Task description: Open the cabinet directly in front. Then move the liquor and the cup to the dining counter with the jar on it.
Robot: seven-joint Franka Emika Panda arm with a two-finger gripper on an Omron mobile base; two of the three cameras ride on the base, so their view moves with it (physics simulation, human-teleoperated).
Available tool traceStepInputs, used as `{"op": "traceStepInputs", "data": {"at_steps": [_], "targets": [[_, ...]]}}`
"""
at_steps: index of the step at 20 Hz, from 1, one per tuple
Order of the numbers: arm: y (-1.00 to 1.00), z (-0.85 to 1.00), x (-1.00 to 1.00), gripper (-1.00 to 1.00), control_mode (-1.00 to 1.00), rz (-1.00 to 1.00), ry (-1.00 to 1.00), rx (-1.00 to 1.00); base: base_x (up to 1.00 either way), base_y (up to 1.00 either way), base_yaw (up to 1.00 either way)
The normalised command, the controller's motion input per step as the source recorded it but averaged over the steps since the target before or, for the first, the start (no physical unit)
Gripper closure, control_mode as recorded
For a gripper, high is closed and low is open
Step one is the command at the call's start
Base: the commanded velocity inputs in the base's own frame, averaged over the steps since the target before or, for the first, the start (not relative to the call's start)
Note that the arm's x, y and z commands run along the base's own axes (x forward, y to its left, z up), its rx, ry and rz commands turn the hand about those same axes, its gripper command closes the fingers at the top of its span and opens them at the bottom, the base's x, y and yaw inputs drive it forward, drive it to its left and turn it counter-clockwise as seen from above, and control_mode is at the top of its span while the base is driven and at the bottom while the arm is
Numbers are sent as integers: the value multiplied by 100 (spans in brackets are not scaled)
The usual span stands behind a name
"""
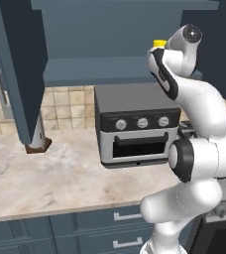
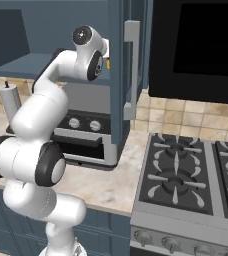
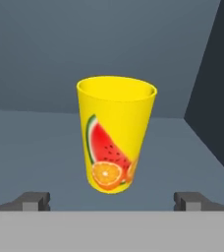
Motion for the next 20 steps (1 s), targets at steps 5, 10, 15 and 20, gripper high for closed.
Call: {"op": "traceStepInputs", "data": {"at_steps": [5, 10, 15, 20], "targets": [[0, 0, 31, -100, -100, 0, 0, 0, 0, 0, 0], [0, 0, 26, -100, -100, 0, 0, 0, 0, 0, 0], [0, 0, 27, -100, -100, 0, 0, 0, 0, 0, 0], [0, 0, 19, -100, -100, 0, 0, 0, 0, 0, 0]]}}
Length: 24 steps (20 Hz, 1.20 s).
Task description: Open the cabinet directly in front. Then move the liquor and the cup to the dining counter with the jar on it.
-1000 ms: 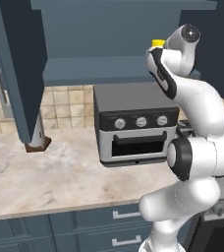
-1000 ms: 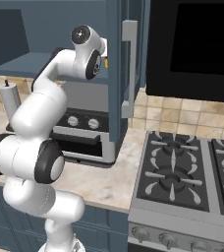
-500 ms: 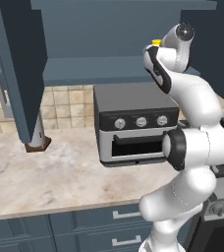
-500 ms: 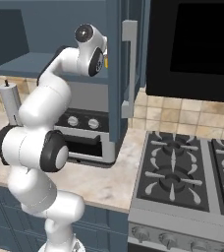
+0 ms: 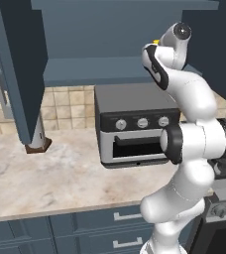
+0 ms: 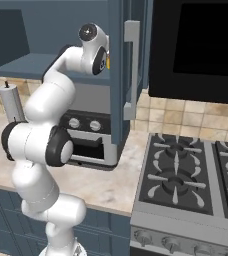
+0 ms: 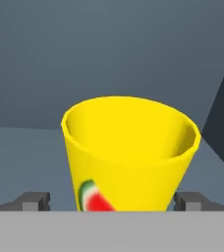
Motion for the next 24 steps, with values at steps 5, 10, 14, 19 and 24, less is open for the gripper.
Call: {"op": "traceStepInputs", "data": {"at_steps": [5, 10, 14, 19, 24], "targets": [[0, 0, 18, -100, -100, 0, 0, 0, 0, 0, 0], [0, -1, 17, -100, -100, 0, 0, 0, 0, 0, 0], [0, 0, 14, 100, -100, 0, 0, 0, 0, 0, 0], [0, 0, 2, 100, -100, 0, 0, 0, 0, 0, 0], [0, 0, 0, 100, -100, 0, 0, 0, 0, 0, 0]]}}
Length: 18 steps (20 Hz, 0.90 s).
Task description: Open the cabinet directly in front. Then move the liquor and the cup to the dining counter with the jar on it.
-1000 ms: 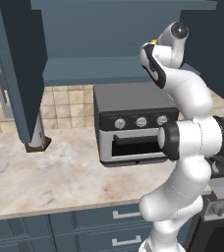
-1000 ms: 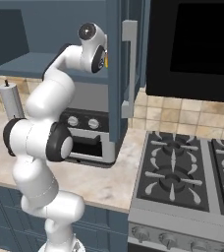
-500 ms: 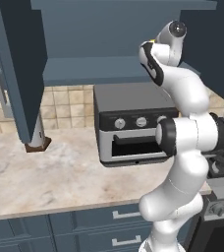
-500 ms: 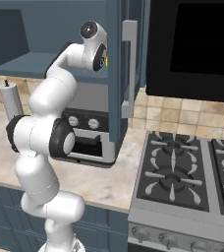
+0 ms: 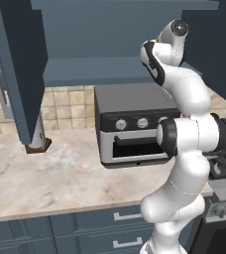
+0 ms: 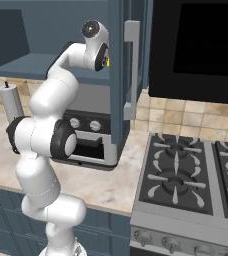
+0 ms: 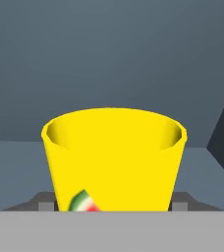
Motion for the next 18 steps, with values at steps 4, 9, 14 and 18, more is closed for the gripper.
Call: {"op": "traceStepInputs", "data": {"at_steps": [4, 9, 14, 18], "targets": [[0, 0, 0, 100, -100, 0, 0, 0, 0, 0, 0], [0, 0, -35, 100, -100, 0, 0, 0, 0, 0, 0], [0, 0, -31, 100, -100, 0, -13, 0, 0, 0, 0], [0, 0, -16, 100, -100, 0, -30, 1, 0, 0, 0]]}}
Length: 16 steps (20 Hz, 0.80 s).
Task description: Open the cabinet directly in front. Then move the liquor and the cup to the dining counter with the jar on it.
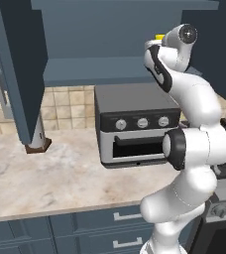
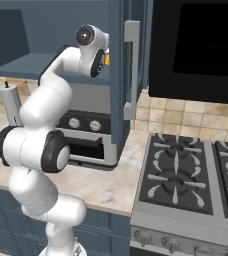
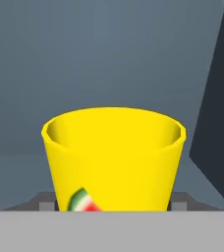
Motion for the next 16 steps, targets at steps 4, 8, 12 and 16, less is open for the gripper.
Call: {"op": "traceStepInputs", "data": {"at_steps": [4, 8, 12, 16], "targets": [[6, 2, -35, 100, -100, 0, -32, 5, 0, 0, 0], [28, 29, -88, 100, -100, 0, -20, 1, 0, 0, 0], [32, 46, -100, 100, -100, 2, -9, 0, 0, 0, 0], [32, 45, -100, 100, -100, 5, -5, 0, 0, 0, 0]]}}
